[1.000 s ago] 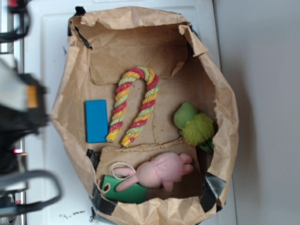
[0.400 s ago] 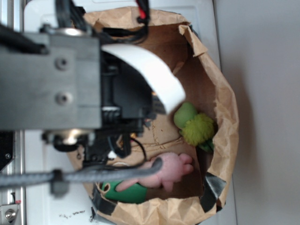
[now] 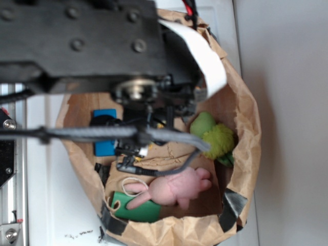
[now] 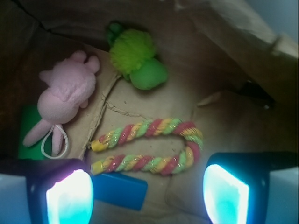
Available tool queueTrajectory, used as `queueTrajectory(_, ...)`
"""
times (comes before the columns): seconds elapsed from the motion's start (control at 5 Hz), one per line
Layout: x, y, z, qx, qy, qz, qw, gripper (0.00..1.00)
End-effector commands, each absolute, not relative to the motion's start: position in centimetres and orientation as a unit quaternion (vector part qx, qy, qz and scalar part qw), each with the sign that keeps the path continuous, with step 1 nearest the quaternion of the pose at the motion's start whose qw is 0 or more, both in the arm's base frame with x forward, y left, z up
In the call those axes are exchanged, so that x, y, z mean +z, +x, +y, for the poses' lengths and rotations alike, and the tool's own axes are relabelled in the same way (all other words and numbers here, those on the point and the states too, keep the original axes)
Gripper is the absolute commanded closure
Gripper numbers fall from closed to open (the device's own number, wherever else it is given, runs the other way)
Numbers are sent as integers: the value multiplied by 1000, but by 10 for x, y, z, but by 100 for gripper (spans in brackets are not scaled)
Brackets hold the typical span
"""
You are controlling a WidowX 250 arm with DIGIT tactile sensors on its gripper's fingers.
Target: Grab the multicolored rope.
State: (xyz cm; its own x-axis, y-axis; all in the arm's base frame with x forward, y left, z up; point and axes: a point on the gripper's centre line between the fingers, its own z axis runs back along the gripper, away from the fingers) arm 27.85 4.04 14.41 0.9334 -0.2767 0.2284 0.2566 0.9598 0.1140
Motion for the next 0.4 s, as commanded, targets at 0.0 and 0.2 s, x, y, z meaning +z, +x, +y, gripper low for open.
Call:
queueTrajectory(0.0, 135, 294, 55, -142, 43, -127, 981, 0)
queueTrajectory(0.2, 122, 295, 69, -136, 55, -117, 982, 0)
